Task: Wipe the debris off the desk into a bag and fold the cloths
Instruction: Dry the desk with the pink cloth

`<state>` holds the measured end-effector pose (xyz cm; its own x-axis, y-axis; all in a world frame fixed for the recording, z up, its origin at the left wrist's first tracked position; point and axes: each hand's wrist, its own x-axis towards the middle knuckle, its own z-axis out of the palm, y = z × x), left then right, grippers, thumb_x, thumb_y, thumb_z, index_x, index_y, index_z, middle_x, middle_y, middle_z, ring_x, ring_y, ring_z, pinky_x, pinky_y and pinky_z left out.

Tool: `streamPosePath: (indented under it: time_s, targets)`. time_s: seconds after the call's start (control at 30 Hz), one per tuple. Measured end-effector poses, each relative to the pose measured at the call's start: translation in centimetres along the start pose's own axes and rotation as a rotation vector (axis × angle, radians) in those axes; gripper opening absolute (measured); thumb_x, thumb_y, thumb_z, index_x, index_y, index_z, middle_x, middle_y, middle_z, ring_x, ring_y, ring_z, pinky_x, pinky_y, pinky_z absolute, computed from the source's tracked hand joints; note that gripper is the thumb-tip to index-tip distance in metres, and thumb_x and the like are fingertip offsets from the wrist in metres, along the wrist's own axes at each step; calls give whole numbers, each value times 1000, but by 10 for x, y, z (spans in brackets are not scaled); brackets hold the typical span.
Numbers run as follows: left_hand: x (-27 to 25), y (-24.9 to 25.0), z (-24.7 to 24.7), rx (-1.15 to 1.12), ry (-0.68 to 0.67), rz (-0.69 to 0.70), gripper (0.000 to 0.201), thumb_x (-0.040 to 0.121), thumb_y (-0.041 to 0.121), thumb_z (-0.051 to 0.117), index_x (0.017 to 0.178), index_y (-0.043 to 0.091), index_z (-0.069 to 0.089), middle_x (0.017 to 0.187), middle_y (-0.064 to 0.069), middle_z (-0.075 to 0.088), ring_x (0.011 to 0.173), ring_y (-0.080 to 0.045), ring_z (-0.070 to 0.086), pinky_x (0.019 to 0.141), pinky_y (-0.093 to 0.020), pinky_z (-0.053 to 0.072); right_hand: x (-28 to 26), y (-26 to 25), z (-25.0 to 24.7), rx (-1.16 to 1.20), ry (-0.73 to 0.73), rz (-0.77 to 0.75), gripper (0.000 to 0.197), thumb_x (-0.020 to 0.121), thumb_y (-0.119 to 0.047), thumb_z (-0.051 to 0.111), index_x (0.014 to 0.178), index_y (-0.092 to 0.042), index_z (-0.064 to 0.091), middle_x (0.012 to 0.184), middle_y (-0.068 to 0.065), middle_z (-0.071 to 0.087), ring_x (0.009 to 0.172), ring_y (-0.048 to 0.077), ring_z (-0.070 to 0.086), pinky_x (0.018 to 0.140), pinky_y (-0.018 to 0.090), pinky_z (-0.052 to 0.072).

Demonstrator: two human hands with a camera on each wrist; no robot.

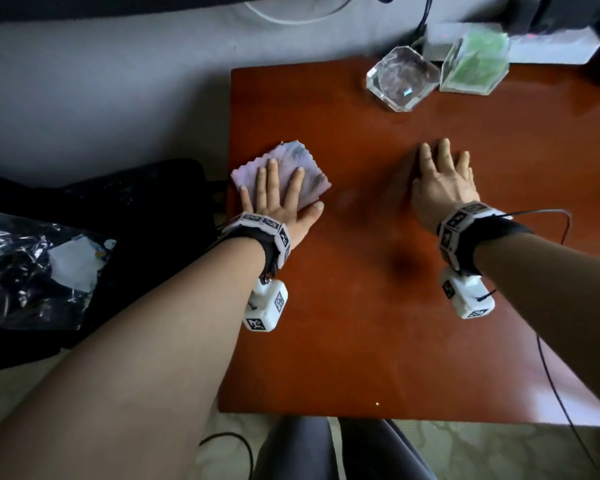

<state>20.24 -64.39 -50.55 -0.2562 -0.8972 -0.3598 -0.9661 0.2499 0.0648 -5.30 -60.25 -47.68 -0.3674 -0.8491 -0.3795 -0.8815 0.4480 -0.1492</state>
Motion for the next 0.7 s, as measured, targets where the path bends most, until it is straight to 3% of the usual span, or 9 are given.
streamPosePath:
  time_s: [0.27, 0.47, 0.7]
  targets:
    - [47, 0, -23, -30, -24, 7, 78, 91, 74, 23, 153, 43, -12, 162, -3, -25, 150, -21, -20, 118, -55, -11, 3, 1, -7, -3, -16, 4, 61, 98, -30, 36, 153, -22, 12, 161, 6, 3, 143, 45, 8, 115, 53, 22]
    - [80, 1, -41, -43, -56, -20, 76, 93, 72, 24, 153, 42, -12, 162, -3, -25, 150, -22, -20, 118, -56, -11, 7, -8, -13, -31, -50, 40, 62, 96, -30, 38, 152, -18, 16, 160, 12, 8, 141, 48, 14, 111, 56, 27]
    - [129, -11, -54, -65, 1, -1, 72, 92, 70, 23, 155, 43, -2, 166, -6, -8, 153, -25, -7, 120, -59, -3, 14, -20, -18, -44, -81, 116, 58, 94, -28, 38, 148, -13, 24, 157, 17, 15, 136, 50, 21, 107, 59, 30]
